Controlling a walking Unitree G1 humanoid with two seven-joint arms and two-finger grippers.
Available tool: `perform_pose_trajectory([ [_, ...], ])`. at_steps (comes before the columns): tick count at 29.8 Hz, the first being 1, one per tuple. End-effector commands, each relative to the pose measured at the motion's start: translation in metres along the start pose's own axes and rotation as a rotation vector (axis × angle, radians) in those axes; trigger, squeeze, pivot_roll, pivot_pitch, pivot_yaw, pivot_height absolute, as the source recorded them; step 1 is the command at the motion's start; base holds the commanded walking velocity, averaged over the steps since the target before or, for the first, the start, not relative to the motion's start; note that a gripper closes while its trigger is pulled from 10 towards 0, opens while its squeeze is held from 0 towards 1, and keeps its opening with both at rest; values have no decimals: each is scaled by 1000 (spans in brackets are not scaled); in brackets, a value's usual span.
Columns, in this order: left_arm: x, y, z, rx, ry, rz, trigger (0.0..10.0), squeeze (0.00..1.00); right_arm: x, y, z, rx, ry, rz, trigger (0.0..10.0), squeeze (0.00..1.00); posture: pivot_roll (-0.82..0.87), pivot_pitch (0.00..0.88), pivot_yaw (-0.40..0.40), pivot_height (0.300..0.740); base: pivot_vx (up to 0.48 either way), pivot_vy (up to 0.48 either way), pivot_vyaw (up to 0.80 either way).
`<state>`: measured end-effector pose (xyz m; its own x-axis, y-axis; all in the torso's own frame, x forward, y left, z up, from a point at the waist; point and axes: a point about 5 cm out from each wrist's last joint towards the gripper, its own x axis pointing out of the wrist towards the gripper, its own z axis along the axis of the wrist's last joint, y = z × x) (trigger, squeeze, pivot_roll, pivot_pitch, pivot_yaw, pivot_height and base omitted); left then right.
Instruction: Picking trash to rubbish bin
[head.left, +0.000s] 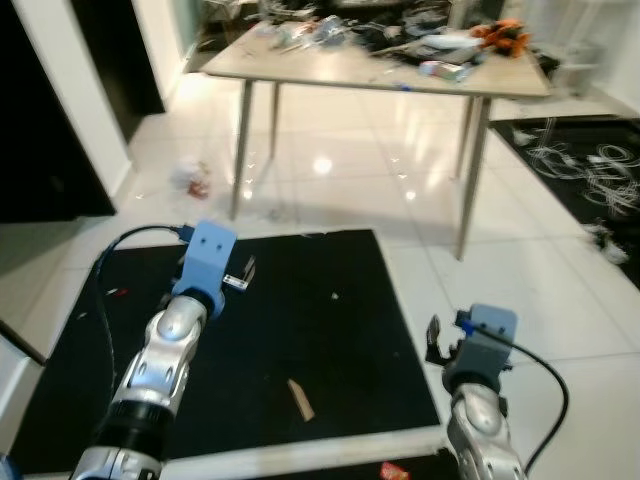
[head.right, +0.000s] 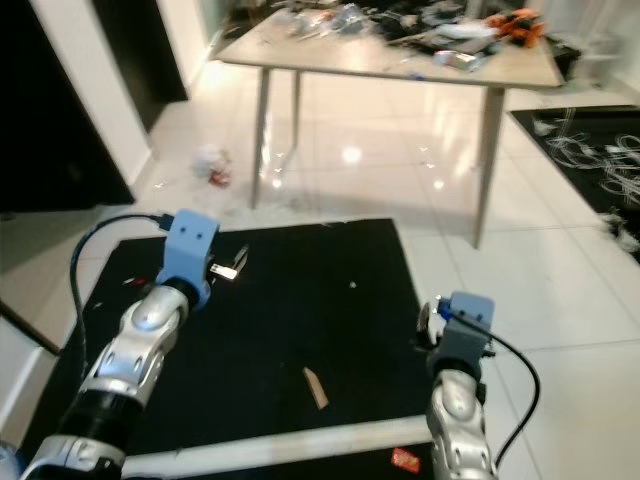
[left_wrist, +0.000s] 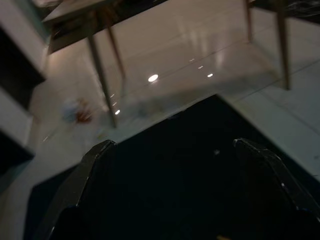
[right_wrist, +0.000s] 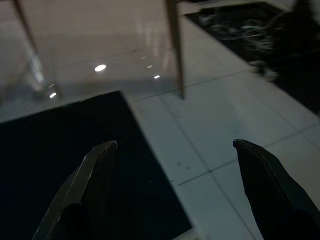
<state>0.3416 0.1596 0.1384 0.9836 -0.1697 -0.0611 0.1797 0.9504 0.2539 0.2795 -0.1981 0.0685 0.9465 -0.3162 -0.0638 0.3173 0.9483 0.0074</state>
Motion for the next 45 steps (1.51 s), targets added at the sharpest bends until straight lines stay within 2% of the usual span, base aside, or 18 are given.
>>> perform_pose_trajectory([
  [1, -2, 1, -9, 8, 37, 5, 10000, 0, -3, 4, -6, 16, 28, 7, 10000, 0, -6, 95, 70, 740, 0, 0, -800],
  [7, -2, 0, -8, 2, 31, -1, 10000, 0, -2, 5, -4, 14, 22, 11, 10000, 0, -9, 98, 70, 740, 0, 0, -800],
  [12, -1, -3, -7, -12, 27, -12, 10000, 0, -3, 11, -8, -12, 50, 63, 10000, 0, -10, 100, 67, 740, 0, 0, 0],
  [20, -1, -8, -4, -44, 0, -43, 10000, 0, -2, 12, -7, -1, 44, 67, 10000, 0, -17, 100, 65, 740, 0, 0, 0],
  [45, -2, -7, -4, -57, -11, -26, 10000, 0, 1, 11, -4, -13, 28, 89, 10000, 0, -25, 95, 54, 740, 320, 0, 0],
])
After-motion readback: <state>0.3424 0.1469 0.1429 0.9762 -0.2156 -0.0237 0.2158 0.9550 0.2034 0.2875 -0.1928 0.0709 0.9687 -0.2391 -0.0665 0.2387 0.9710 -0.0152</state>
